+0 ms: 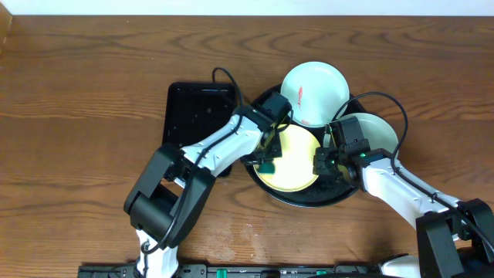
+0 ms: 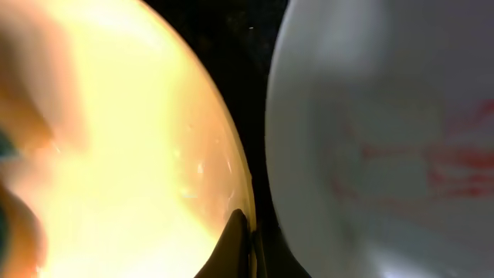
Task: Clean dirty plates on tray and stack at the side
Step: 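Scrub the yellow plate with the sponge while right gripper holds rim, then return the sponge to the black rectangular tray with left gripper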
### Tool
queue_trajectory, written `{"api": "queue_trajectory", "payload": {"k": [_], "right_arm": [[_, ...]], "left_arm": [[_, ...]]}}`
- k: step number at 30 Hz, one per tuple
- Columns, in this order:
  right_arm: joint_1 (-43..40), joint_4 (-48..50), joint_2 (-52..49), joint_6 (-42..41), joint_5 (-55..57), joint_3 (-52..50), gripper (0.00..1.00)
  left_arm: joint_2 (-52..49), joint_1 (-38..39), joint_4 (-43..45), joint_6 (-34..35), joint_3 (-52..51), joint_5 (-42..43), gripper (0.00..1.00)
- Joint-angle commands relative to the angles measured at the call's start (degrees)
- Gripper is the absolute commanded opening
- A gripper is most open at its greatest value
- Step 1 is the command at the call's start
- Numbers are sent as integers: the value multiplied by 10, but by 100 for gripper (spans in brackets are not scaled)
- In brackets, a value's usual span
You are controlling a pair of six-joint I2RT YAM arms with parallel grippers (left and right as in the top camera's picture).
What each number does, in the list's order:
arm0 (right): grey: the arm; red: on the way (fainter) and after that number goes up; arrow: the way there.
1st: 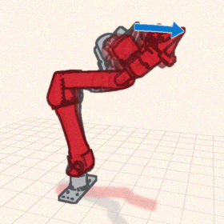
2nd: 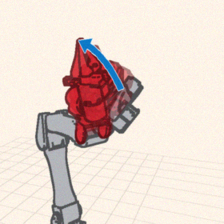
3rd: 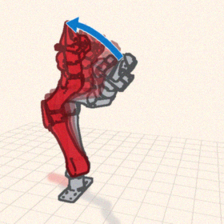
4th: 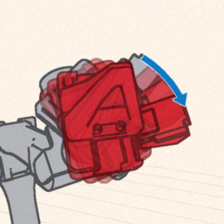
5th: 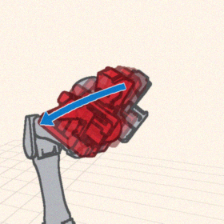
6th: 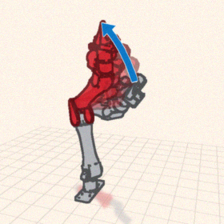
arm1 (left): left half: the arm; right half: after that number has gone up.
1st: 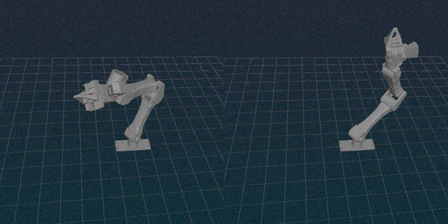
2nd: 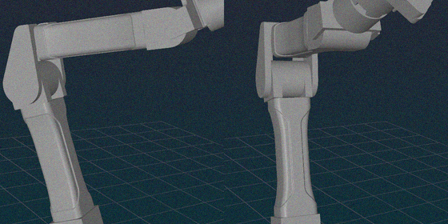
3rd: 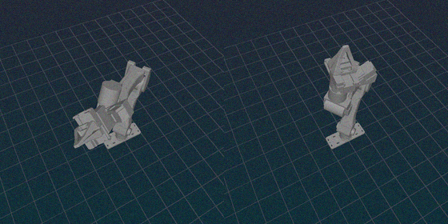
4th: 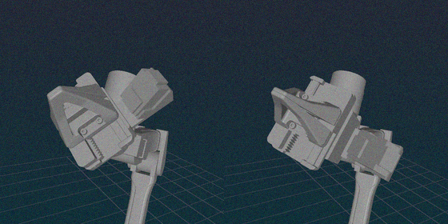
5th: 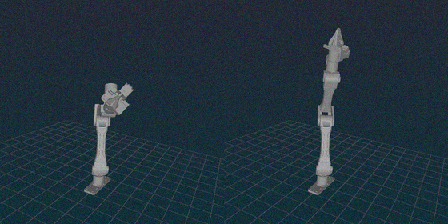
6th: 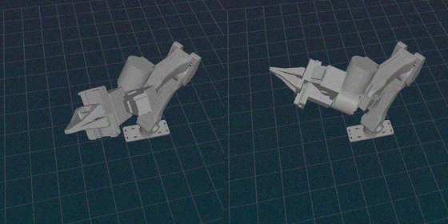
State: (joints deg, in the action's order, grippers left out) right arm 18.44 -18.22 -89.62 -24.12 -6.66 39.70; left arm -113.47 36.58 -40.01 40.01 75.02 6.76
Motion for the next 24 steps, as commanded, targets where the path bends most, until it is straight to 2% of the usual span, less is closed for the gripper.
{"api": "queue_trajectory", "payload": {"k": [1,4,7,10,14,18,21,22,24], "right_arm": [[-3,-18,-21,6,47,-19,1],[-3,-17,-21,6,47,-19,1],[-3,-17,-21,6,47,-19,1],[-3,-18,-21,7,47,-19,1],[-3,-17,-21,11,47,-19,1],[-3,-17,-21,11,47,-19,1],[-3,-17,-21,10,47,-19,1],[-3,-17,-21,10,47,-19,1],[-3,-17,-21,11,47,-19,1]], "left_arm": [[6,-22,-21,-20,-8,-115,8],[50,-22,-22,-21,-3,-21,8],[107,-23,-38,-23,-3,-10,8],[168,-39,-65,-53,-3,-43,9],[220,-85,-108,-78,-7,-166,9],[208,-131,-73,-148,-47,-195,8],[181,-156,-31,-167,-77,-195,9],[173,-163,-25,-167,-78,-195,11],[168,-172,-12,-173,-77,-192,24]]}}
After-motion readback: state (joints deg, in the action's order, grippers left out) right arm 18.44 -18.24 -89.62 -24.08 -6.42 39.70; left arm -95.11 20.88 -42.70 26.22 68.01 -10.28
